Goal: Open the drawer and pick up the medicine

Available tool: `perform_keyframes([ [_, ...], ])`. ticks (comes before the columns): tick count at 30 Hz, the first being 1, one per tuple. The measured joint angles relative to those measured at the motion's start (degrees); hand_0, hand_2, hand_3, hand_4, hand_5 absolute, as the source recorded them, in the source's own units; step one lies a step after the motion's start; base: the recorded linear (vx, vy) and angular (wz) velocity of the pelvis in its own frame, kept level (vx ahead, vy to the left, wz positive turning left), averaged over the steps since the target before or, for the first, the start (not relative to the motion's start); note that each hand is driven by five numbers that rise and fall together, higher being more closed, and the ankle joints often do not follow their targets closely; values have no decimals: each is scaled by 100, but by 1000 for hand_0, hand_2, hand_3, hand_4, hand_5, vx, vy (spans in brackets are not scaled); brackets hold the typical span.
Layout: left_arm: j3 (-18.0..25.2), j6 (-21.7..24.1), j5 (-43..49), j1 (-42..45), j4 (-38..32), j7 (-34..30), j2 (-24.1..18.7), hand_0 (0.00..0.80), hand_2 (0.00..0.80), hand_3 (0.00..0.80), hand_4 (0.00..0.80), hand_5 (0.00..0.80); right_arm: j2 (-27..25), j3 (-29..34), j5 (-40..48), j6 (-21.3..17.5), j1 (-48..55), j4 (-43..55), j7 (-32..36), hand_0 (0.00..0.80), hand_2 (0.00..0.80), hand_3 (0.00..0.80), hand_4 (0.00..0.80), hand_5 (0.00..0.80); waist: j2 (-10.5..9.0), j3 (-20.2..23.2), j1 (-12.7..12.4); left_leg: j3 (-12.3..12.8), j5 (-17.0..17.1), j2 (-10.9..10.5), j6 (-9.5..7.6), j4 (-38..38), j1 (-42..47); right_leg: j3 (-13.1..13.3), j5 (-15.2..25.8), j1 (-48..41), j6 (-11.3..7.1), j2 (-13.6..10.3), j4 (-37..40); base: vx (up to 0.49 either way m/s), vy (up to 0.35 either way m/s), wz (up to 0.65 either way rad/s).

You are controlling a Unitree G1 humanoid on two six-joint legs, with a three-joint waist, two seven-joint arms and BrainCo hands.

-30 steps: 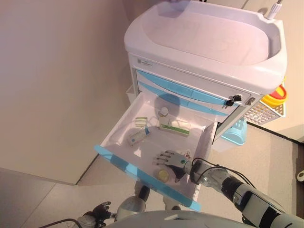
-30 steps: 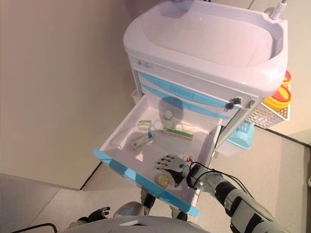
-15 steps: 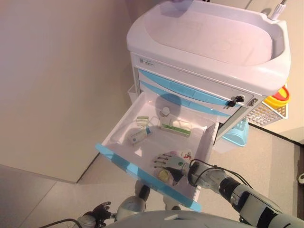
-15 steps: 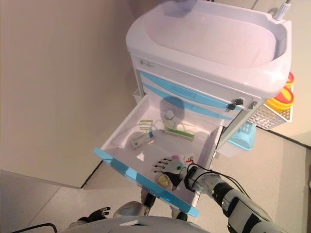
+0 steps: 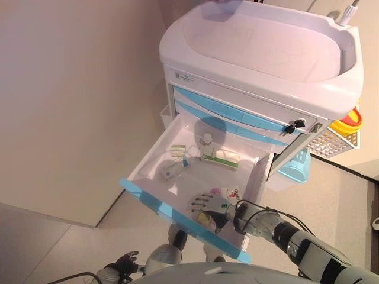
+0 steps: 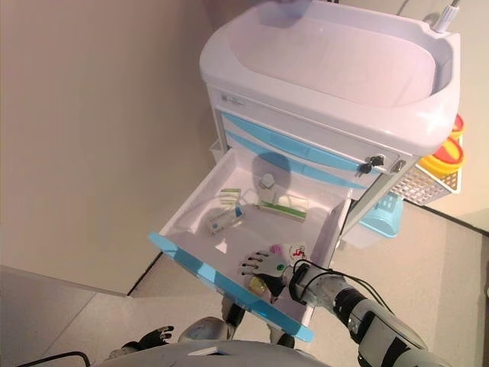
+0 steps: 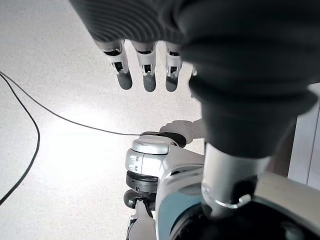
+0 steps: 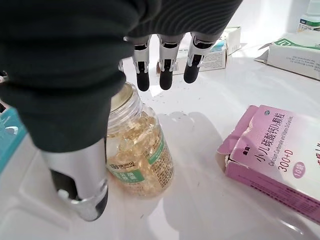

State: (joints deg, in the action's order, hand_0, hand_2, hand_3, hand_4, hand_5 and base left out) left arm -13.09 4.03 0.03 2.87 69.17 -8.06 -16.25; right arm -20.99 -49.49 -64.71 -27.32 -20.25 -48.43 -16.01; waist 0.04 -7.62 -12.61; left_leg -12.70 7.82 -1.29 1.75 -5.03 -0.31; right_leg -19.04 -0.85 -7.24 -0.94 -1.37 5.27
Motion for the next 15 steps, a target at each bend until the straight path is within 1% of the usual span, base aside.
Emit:
perform_keyframes([
  [12, -8, -2, 1, 0, -2, 2, -1, 0, 0, 0, 0, 0, 111, -2, 1, 16, 0, -92, 12, 0, 0, 0, 0, 0, 0, 0, -2, -19, 12, 1, 10, 0, -3, -18, 0, -3, 0, 4, 0, 0, 0, 0],
  [13, -9, -2, 1, 0, -2, 2, -1, 0, 0, 0, 0, 0, 111, -2, 1, 16, 0, -92, 11, 185, 185, 185, 185, 185, 0, 0, -2, -18, 12, 1, 10, 0, -4, -18, 0, -3, 0, 3, 0, 0, 0, 0],
  [14, -10, -2, 1, 0, -2, 2, -1, 0, 0, 0, 0, 0, 111, -2, 1, 16, 0, -92, 11, 634, 634, 634, 634, 634, 0, 0, -3, -18, 12, 1, 10, 0, -4, -18, 0, -2, 0, 4, 0, 0, 0, 0],
  [15, -10, -3, 1, 0, -2, 2, -1, 0, 0, 0, 0, 0, 117, -2, 1, 16, 0, -92, 10, 800, 800, 800, 800, 800, 0, 0, -2, -18, 12, 1, 10, 0, -5, -18, 0, -1, 0, 3, 0, 0, 0, 0],
])
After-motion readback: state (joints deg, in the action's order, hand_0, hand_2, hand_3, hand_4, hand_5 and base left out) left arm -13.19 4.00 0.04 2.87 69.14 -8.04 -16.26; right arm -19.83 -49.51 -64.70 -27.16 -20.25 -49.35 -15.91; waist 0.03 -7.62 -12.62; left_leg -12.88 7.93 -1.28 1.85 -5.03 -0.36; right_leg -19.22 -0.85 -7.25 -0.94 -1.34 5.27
